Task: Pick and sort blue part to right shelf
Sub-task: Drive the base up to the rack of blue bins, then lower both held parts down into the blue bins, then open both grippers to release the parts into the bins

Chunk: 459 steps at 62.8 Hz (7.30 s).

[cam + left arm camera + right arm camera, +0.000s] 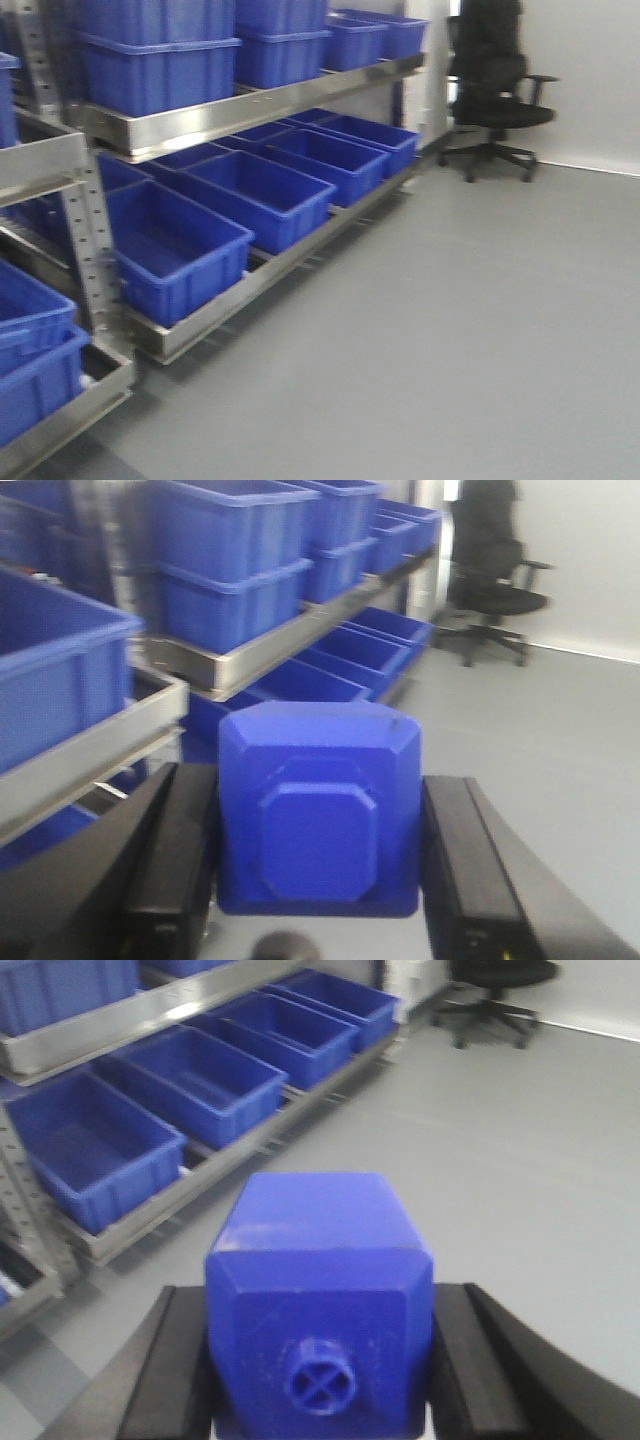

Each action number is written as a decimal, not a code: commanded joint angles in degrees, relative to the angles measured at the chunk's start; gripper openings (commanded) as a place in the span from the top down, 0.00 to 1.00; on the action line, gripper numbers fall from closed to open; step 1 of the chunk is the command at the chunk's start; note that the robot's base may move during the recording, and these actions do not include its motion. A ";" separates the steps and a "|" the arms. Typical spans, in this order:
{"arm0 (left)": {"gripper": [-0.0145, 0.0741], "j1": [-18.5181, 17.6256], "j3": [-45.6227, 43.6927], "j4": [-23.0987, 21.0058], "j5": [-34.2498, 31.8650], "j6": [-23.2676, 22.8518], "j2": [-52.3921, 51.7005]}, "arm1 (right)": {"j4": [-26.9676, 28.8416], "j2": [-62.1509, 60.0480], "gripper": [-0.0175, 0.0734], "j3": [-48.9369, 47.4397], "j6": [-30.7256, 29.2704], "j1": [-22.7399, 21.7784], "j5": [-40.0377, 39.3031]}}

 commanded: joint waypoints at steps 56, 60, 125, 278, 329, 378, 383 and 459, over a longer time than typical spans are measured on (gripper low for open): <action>0.48 0.14 -1.82 -0.21 -5.42 0.01 0.28 | -0.35 0.17 0.41 -1.65 -0.46 -0.31 -5.11; 0.48 0.14 -1.82 -0.21 -5.42 0.01 0.28 | -0.35 0.17 0.41 -1.65 -0.46 -0.31 -5.11; 0.48 0.14 -1.82 -0.21 -5.42 0.01 0.28 | -0.35 0.17 0.41 -1.65 -0.46 -0.31 -5.11; 0.21 0.14 -8.22 -4.65 -21.45 0.01 31.78 | 2.90 20.54 0.15 -1.97 -0.35 0.62 -22.63; 0.68 0.14 -9.02 -4.24 -15.09 0.01 24.23 | 2.80 18.33 0.78 -2.02 -0.35 0.62 -25.81; 0.69 0.14 3.07 -2.12 -9.12 0.01 -2.42 | 1.18 -8.52 0.76 10.12 -0.35 0.62 -19.13; 0.69 0.14 4.66 -1.96 -8.13 0.01 -6.12 | 1.18 -11.36 0.76 11.15 -0.35 0.62 -18.08; 0.70 0.14 8.75 -1.24 -8.31 -0.79 -10.18 | -0.89 -29.28 0.76 28.95 -0.35 -0.81 -21.62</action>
